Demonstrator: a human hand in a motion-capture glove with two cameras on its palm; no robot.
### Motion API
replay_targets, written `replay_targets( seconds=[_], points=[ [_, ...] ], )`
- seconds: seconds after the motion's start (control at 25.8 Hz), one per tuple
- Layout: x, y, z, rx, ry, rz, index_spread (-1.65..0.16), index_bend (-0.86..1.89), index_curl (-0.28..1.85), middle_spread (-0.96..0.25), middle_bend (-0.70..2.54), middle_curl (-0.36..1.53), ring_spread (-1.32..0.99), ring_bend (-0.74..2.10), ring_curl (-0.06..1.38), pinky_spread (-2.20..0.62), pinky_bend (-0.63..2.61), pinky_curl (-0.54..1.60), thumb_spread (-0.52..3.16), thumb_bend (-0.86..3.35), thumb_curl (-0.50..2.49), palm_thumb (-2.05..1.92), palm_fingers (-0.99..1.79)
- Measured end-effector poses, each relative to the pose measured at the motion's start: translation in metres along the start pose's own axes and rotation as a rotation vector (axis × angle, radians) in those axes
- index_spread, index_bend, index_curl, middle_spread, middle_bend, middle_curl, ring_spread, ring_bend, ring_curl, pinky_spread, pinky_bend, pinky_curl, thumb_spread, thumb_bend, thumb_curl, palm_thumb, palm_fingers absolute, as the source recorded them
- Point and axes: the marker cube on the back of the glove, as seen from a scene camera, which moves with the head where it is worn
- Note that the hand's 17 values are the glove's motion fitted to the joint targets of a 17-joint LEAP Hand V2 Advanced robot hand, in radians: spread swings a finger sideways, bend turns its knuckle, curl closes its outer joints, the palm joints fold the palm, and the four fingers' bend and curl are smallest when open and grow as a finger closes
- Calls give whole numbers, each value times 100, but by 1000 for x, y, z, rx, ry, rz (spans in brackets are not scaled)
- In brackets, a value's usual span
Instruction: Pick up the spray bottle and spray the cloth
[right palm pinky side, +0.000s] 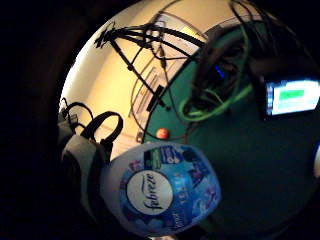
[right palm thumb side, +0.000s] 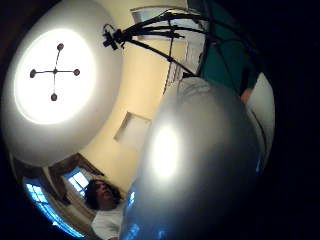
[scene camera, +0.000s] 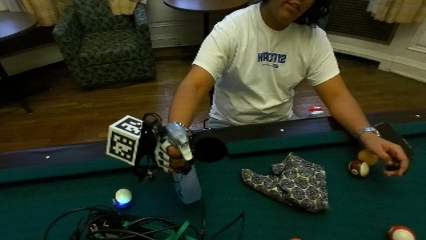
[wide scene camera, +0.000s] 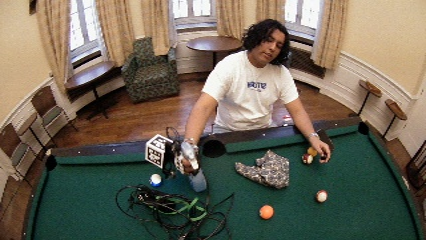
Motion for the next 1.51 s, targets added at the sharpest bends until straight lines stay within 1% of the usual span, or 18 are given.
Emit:
replay_targets(
  seconds=[0.39,0.54,0.62,0.74,0.93,1.16,1.32,1.51],
  points=[
    [-158,-6,6,-183,18,-180,-25,46,57,-21,69,57,-21,77,51,-31,45,44,20,-3,74,93,140],
    [-205,-4,22,-318,47,-233,-25,46,57,-21,69,57,-21,77,50,-31,45,43,19,-3,75,93,140],
    [-220,-2,36,-387,79,-240,-25,46,57,-21,69,57,-21,77,50,-31,46,43,19,-3,75,93,140],
    [-234,-1,63,-432,152,-186,-25,46,57,-21,69,57,-21,78,50,-30,46,43,19,-3,76,93,139],
    [-227,7,108,-485,312,-55,-25,45,58,-21,69,57,-21,78,50,-30,46,43,19,-3,77,93,139],
    [-192,26,154,-631,519,90,-26,45,58,-21,68,57,-20,78,50,-31,47,44,19,-3,78,93,139],
    [-162,47,184,-726,637,162,-26,44,58,-21,68,57,-21,78,50,-31,47,44,19,-3,78,94,139],
    [-128,85,217,-881,742,269,-26,44,58,-21,68,57,-21,78,50,-30,47,44,19,-3,79,94,139]
  ],
)
